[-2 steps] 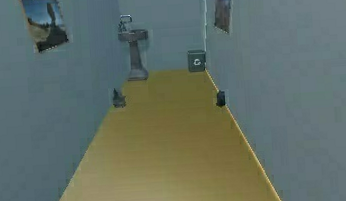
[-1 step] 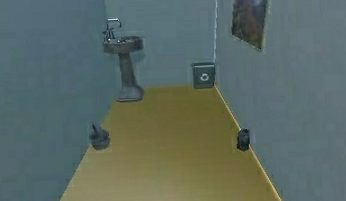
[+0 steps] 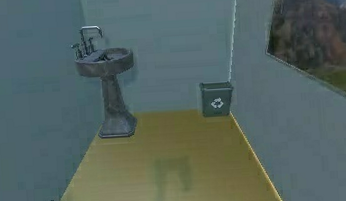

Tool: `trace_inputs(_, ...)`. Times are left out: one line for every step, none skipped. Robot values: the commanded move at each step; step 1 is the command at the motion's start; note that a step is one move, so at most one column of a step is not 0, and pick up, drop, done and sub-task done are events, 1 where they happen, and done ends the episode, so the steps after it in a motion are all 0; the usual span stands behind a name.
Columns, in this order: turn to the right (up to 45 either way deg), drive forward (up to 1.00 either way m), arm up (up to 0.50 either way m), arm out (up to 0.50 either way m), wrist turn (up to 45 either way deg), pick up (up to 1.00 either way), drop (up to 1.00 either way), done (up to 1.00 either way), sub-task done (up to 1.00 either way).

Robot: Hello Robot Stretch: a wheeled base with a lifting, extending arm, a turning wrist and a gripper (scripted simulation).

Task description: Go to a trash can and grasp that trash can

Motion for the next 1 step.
trace_inputs(0.0, 0.40, 0.00, 0.00, 0.0, 0.00, 0.00, 0.00, 0.00)
